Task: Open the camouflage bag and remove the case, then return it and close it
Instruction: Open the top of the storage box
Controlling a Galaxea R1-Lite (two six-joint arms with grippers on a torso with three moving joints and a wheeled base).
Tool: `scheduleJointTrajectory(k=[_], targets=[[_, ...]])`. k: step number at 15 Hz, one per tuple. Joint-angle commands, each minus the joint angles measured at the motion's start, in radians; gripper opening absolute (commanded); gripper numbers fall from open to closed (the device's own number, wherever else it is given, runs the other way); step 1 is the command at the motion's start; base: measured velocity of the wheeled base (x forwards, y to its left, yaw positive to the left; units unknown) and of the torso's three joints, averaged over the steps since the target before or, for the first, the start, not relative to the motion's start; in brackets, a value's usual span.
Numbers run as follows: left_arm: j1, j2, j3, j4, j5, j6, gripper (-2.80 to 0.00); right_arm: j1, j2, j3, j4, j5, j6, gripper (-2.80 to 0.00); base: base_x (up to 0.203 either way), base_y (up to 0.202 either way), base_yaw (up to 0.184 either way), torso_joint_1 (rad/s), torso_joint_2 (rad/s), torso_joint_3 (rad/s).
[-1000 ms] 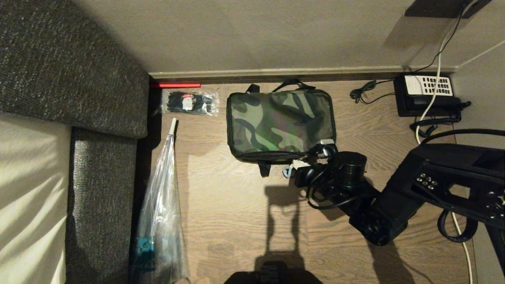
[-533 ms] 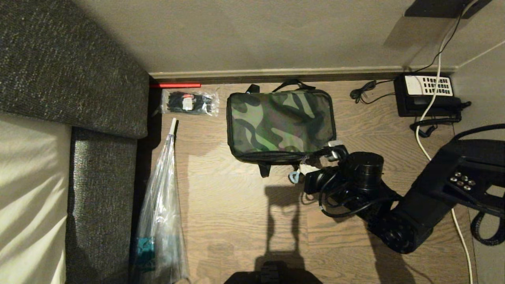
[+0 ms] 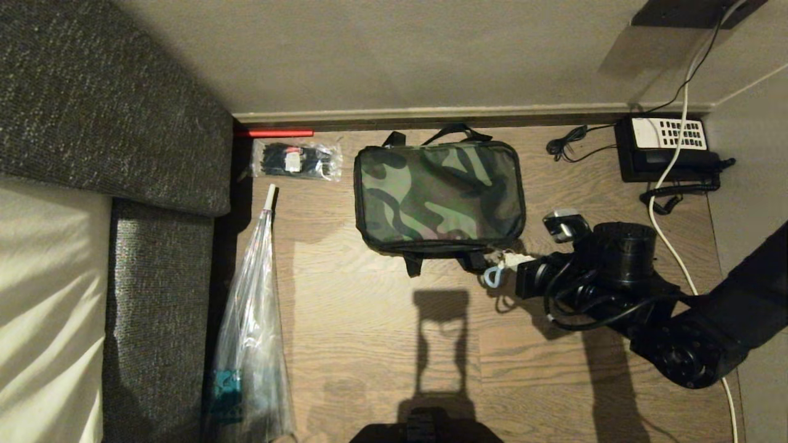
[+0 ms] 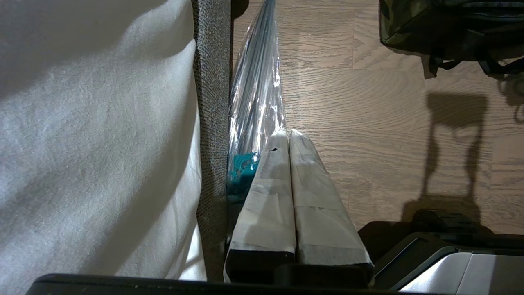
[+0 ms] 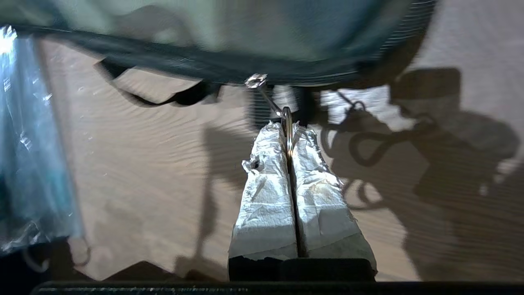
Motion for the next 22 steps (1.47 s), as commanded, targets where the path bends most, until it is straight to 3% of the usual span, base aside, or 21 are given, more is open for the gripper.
scheduleJointTrajectory(k=[1,10,22], targets=[[0.0,-0.002,0.0,0.0,0.001,0.0,-2.8,-0.065,-0.031,0.006,-0.004,0.017,-0.002,-2.8,0.0,0.0,0.0,0.0,0.0,0.0],[0.0,-0.002,0.0,0.0,0.001,0.0,-2.8,-0.258,-0.048,0.0,-0.004,0.175,-0.064,-2.8,0.0,0.0,0.0,0.0,0.0,0.0],[0.0,-0.002,0.0,0.0,0.001,0.0,-2.8,-0.265,-0.021,-0.044,0.032,0.178,-0.113,-2.8,0.0,0.0,0.0,0.0,0.0,0.0]])
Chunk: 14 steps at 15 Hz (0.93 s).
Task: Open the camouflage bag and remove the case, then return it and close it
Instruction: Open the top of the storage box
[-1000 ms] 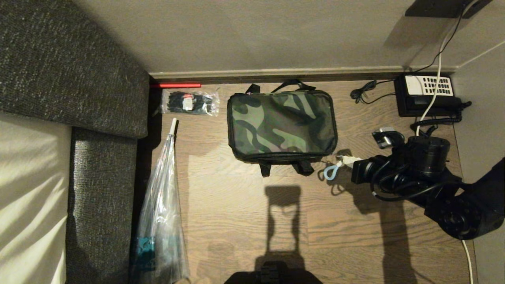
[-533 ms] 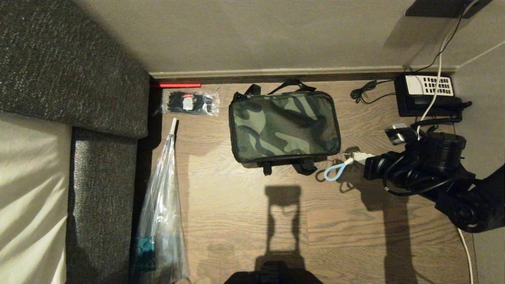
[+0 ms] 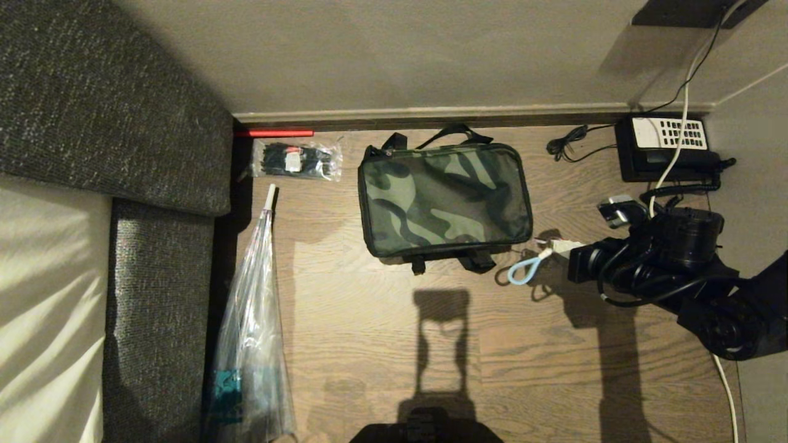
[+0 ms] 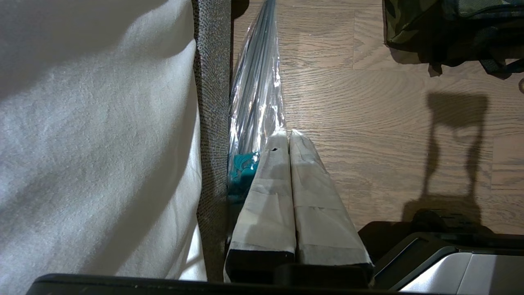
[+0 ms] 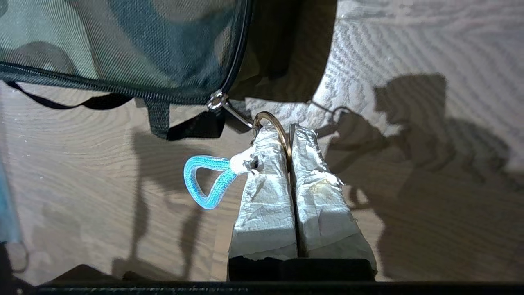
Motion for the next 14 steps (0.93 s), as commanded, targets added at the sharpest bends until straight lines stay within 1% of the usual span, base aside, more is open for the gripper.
scheduleJointTrajectory(k=[1,8,10,11,14], targets=[[0.0,-0.002,0.0,0.0,0.0,0.0,-2.8,0.001,0.011,-0.035,-0.005,0.002,-0.002,-2.8,0.0,0.0,0.0,0.0,0.0,0.0],[0.0,-0.002,0.0,0.0,0.0,0.0,-2.8,0.002,0.072,-0.167,0.017,-0.002,-0.037,-2.8,0.0,0.0,0.0,0.0,0.0,0.0],[0.0,-0.002,0.0,0.0,0.0,0.0,-2.8,0.004,0.089,-0.195,0.018,0.003,-0.047,-2.8,0.0,0.0,0.0,0.0,0.0,0.0],[0.0,-0.002,0.0,0.0,0.0,0.0,-2.8,0.004,0.093,-0.208,0.026,0.007,-0.061,-2.8,0.0,0.0,0.0,0.0,0.0,0.0],[0.0,-0.002,0.0,0.0,0.0,0.0,-2.8,0.004,0.116,-0.275,0.06,0.029,-0.071,-2.8,0.0,0.0,0.0,0.0,0.0,0.0]])
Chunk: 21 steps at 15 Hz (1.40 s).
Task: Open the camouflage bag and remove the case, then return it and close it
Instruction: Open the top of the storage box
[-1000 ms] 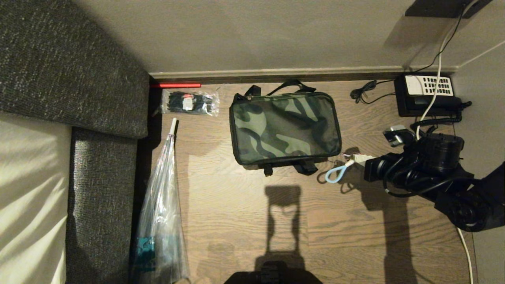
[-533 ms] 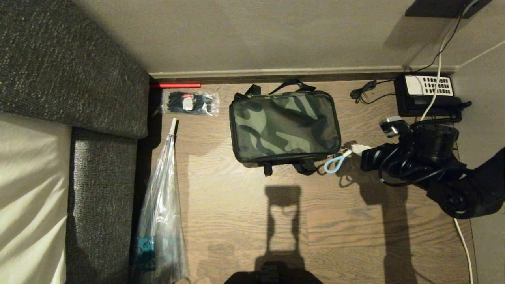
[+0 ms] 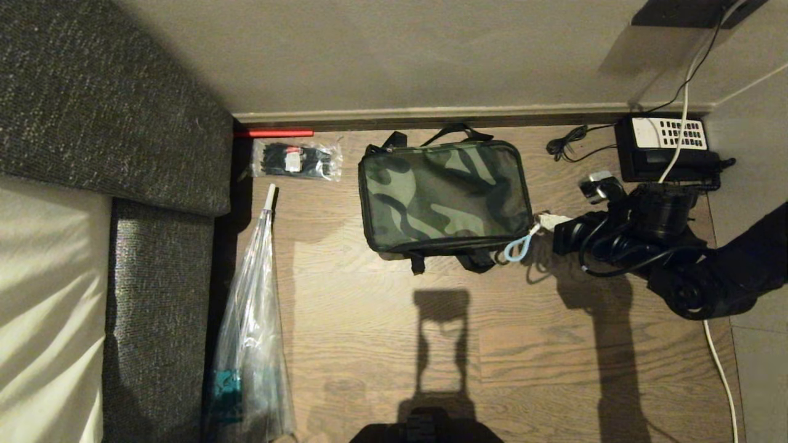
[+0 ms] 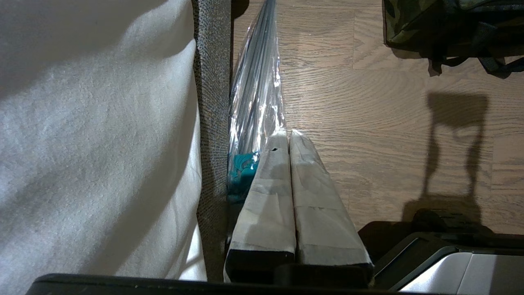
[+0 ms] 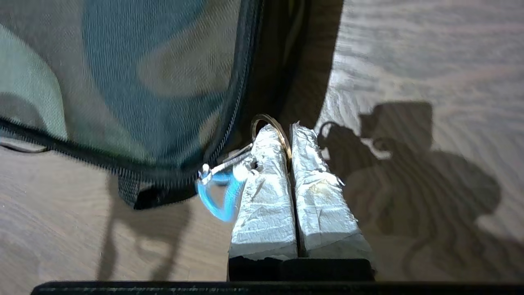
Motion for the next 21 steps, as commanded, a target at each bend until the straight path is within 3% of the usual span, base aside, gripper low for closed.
scheduleJointTrajectory(k=[1,9,21], targets=[[0.0,-0.002,0.0,0.0,0.0,0.0,-2.8,0.0,0.025,-0.044,-0.004,0.002,-0.005,-2.8,0.0,0.0,0.0,0.0,0.0,0.0],[0.0,-0.002,0.0,0.0,0.0,0.0,-2.8,-0.004,0.023,-0.108,0.023,0.002,-0.012,-2.8,0.0,0.0,0.0,0.0,0.0,0.0],[0.0,-0.002,0.0,0.0,0.0,0.0,-2.8,-0.003,0.066,-0.248,0.064,0.002,0.038,-2.8,0.0,0.0,0.0,0.0,0.0,0.0]])
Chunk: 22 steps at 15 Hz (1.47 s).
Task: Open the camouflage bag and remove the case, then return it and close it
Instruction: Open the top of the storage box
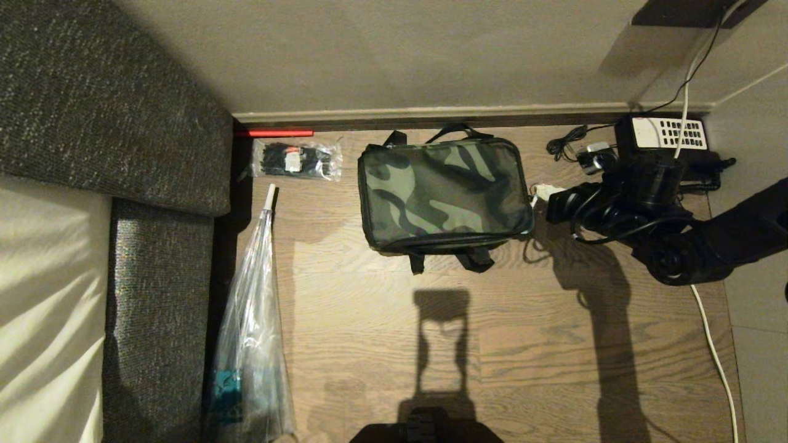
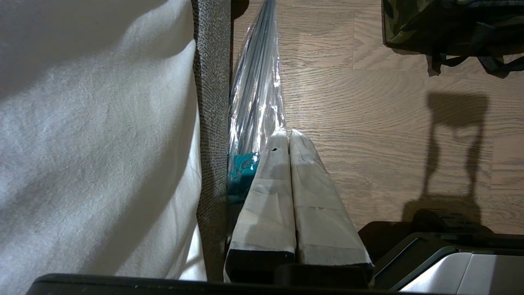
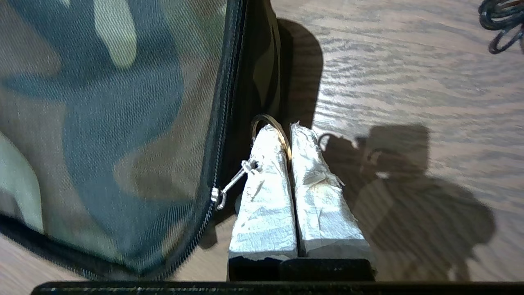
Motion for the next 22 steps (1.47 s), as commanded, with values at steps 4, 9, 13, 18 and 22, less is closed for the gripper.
scheduleJointTrajectory(k=[4,9,13,18,22], targets=[[0.0,-0.002,0.0,0.0,0.0,-0.001,-2.8,0.001,0.027,-0.091,0.046,0.003,0.083,-2.8,0.0,0.0,0.0,0.0,0.0,0.0],[0.0,-0.002,0.0,0.0,0.0,-0.001,-2.8,0.0,0.057,-0.154,0.058,0.002,0.113,-2.8,0.0,0.0,0.0,0.0,0.0,0.0],[0.0,-0.002,0.0,0.0,0.0,-0.001,-2.8,0.001,0.081,-0.195,0.058,0.002,0.151,-2.8,0.0,0.0,0.0,0.0,0.0,0.0],[0.0,-0.002,0.0,0.0,0.0,-0.001,-2.8,0.002,0.111,-0.284,0.062,0.002,0.21,-2.8,0.0,0.0,0.0,0.0,0.0,0.0],[0.0,-0.002,0.0,0.0,0.0,-0.001,-2.8,0.003,0.139,-0.361,0.061,0.002,0.249,-2.8,0.0,0.0,0.0,0.0,0.0,0.0]])
